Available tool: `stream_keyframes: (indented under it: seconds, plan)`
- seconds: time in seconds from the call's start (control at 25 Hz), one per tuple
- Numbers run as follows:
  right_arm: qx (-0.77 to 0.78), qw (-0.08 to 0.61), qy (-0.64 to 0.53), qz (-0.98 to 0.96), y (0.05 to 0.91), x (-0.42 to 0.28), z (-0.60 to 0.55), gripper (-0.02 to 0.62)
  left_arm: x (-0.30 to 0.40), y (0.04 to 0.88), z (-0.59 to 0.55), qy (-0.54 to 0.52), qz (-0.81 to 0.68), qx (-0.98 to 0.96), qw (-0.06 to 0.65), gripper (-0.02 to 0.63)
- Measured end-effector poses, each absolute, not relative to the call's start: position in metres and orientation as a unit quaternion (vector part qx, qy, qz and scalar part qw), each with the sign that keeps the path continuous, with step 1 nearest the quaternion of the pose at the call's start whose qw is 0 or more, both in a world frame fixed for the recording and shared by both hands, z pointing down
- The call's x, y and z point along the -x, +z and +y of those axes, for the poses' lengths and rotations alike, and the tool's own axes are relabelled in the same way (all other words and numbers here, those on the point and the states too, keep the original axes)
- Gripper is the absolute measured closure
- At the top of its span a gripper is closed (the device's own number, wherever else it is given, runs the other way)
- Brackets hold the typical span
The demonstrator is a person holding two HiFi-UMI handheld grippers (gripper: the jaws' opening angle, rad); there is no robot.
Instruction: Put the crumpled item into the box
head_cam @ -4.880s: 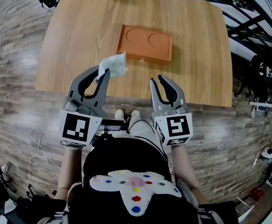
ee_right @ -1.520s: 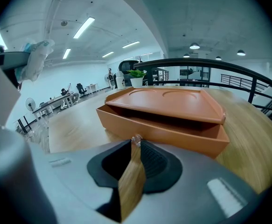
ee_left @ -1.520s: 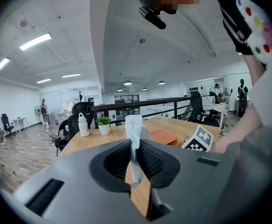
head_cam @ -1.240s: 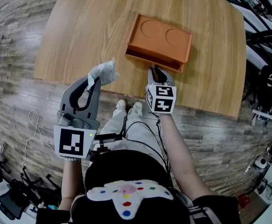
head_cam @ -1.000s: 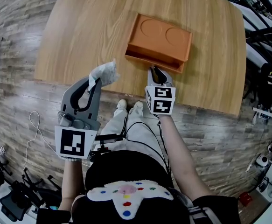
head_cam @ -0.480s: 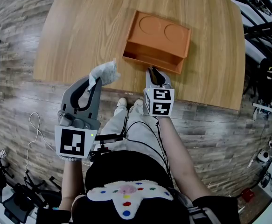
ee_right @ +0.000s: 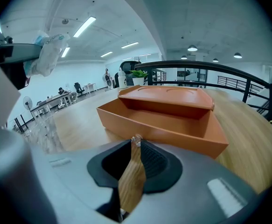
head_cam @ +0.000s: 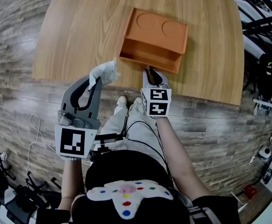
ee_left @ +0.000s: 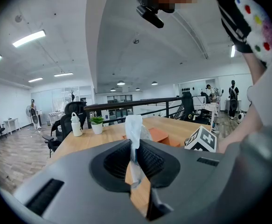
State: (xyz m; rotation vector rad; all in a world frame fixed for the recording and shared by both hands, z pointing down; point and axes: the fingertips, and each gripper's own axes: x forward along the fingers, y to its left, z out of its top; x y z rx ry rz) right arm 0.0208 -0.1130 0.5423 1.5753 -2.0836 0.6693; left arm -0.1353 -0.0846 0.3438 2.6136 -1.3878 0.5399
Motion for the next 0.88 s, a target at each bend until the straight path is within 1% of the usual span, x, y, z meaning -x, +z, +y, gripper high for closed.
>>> stream_keyframes:
  seconds: [0.68, 0.88]
  plan:
    - [-0.576, 0.208, 0.227, -0.757, 0.533, -0.022, -0.103, 0.514, 0.129, 0.344, -0.084, 0.171, -0.455, -0.872, 0.063, 0.565]
    - [-0.596, 0.194, 0.191, -0.756, 0.497, -0.037, -0.096, 0.577, 0.121, 0.330, -0.079, 0.162, -0.450, -0.877, 0.050, 0.565]
